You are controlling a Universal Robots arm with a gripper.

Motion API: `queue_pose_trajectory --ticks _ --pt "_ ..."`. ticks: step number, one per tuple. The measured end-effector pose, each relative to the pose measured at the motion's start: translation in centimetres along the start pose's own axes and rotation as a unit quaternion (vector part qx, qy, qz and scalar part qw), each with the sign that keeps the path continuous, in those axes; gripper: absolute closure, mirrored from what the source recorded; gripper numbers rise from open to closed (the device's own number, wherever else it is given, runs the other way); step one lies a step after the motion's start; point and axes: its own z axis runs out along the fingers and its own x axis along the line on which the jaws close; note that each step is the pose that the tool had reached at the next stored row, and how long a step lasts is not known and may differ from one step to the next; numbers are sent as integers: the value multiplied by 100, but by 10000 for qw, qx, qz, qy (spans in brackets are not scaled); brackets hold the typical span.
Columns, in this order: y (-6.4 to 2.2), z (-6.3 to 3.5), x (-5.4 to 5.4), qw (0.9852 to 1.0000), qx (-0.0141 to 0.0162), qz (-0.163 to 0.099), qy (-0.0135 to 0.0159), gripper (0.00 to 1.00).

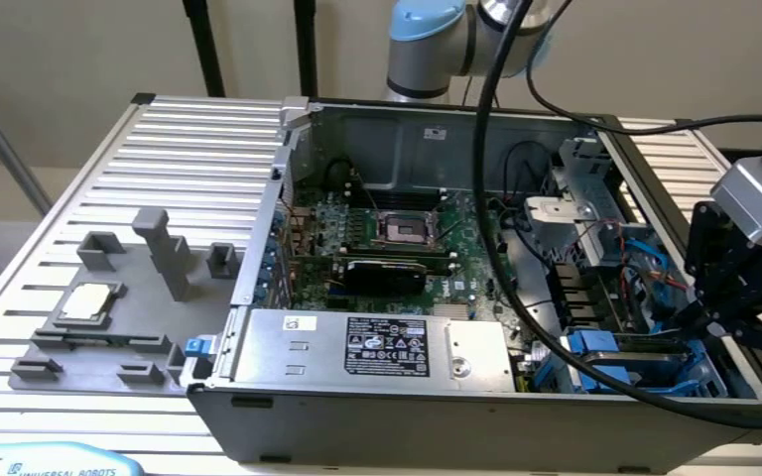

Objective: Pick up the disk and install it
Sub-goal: 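Insert the first disk wire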

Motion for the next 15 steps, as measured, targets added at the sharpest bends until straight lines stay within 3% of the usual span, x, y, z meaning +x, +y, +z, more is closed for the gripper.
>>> queue_pose_trajectory --ticks 8,15 --pt "142 -9 -65 10000 -2 0 -1 84" --pt "209 5 -77 9999 -38 101 4 84"
